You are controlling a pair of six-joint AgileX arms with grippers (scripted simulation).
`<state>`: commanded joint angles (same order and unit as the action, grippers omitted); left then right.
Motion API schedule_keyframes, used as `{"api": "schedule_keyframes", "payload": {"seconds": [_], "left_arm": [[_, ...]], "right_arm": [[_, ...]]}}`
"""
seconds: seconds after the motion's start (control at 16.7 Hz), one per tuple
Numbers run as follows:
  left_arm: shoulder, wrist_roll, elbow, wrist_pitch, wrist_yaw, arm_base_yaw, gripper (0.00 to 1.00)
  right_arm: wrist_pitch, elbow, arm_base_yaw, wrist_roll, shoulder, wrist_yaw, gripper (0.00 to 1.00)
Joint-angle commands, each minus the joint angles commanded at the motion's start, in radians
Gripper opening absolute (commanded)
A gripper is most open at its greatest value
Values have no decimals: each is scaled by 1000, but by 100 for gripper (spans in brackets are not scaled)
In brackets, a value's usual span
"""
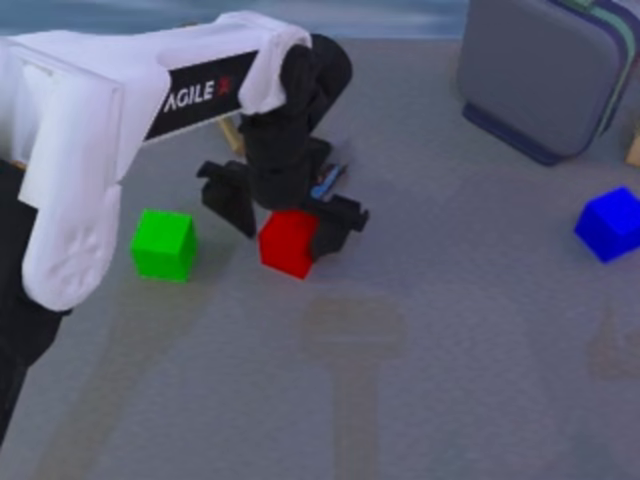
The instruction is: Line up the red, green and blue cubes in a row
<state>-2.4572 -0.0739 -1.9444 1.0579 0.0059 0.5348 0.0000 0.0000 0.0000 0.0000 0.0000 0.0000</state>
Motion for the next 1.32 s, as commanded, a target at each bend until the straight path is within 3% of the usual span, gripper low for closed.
{"api": "schedule_keyframes", "payload": {"seconds": [0.42,1.02,1.32], "left_arm": [[0,0,0,0,0,0,2],[22,1,-8,9,-3,-2,0],[45,-2,-127,153,-8,-14,0]], "right_arm": [[0,0,0,0,0,0,100],[0,0,0,0,0,0,100],[0,0,0,0,0,0,100]]}}
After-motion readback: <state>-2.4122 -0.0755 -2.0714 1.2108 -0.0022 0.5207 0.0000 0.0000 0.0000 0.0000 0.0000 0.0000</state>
